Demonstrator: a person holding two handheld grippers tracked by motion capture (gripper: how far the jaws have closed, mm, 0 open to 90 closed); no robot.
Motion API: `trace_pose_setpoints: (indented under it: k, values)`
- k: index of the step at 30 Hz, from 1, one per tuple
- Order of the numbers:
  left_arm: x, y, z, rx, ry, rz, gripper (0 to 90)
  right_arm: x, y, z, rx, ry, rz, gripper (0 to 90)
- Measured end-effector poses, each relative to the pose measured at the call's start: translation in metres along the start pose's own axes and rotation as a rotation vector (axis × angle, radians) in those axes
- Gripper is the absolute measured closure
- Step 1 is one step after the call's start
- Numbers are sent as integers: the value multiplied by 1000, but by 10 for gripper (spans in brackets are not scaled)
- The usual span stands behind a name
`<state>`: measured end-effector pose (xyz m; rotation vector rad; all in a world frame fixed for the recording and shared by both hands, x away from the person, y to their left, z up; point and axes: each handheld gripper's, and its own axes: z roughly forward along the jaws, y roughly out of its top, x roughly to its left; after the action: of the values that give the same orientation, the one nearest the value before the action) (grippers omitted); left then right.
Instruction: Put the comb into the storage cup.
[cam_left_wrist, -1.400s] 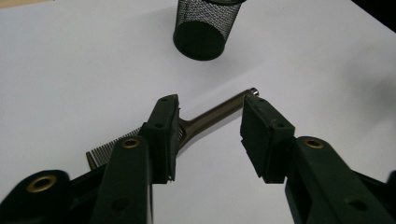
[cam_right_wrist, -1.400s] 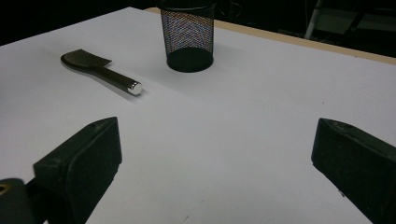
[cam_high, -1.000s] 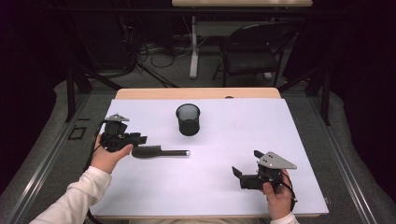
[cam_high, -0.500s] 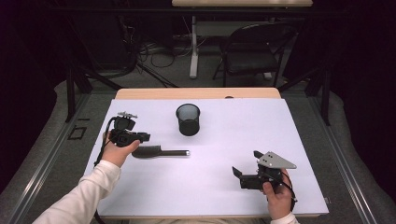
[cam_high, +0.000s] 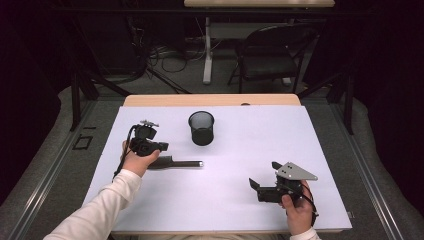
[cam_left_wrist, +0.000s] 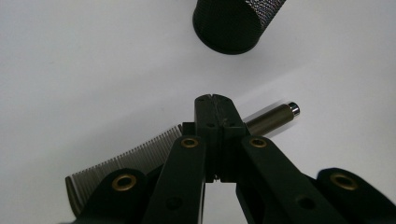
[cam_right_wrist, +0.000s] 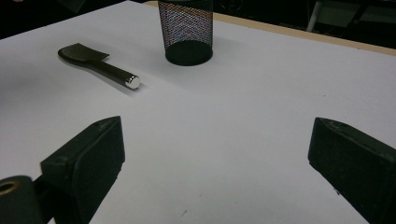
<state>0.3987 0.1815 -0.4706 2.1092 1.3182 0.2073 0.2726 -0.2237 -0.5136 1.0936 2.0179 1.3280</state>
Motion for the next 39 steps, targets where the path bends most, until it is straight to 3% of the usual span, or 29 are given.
trace_pose_setpoints:
  k: [17,39]
  values:
    - [-20,9,41,31,-17,0,900,-1,0,0,4,2,-5,42]
    - [-38,4,84,70,-57,-29,900,-2,-1,-1,10,5,-9,46]
